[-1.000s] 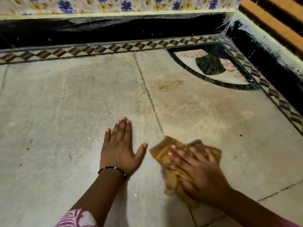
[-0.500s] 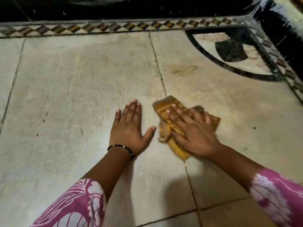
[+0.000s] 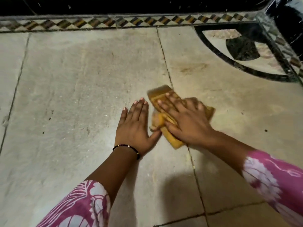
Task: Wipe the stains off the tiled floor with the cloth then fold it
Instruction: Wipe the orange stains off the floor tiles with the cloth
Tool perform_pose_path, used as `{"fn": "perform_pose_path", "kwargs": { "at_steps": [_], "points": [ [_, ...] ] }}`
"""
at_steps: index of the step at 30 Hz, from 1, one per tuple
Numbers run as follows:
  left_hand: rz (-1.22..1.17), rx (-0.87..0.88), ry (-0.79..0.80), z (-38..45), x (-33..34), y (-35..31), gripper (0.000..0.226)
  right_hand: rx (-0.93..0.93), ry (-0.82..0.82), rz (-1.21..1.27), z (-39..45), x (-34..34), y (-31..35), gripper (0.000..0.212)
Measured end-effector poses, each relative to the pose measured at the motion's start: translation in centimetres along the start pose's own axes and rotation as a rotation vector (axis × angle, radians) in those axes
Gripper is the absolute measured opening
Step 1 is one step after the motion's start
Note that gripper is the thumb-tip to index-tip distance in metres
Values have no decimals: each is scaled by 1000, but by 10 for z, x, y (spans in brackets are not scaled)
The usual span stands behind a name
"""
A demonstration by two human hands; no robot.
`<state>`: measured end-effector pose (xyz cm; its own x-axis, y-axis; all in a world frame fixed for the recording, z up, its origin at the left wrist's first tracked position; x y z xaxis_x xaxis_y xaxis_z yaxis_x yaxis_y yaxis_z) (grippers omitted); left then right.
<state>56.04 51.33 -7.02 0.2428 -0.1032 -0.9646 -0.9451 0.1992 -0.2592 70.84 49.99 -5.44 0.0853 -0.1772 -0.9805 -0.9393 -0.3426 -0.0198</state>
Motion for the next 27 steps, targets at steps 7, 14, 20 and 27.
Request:
{"fn": "perform_pose_path", "kwargs": {
  "at_steps": [7,14,20,27],
  "points": [
    [42,-3,67,-2,4,-1,83,374,23,7,-55,1,-104,73],
    [28,-115,35,-12,-19,50,88,153,90,48,48,-30,-33,67],
    [69,-128,3,-14,-12,76,88,-93,-28,26,68,-11,-40,68],
    [32,-132,16,-16,-13,76,88,655,-24,187,-19,5,-209,70]
  ]
}}
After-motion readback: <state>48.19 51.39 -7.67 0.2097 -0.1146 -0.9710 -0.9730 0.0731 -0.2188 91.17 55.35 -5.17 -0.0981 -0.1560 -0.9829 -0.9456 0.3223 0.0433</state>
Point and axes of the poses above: each hand's wrist, its own z-axis towards the middle knuckle, its own x-axis out of the palm, y = z × x, the point moved 7 cm from there along z, towards the middle knuckle, and after that the axes turned 12 degrees about -x, right-handed, at the moved point
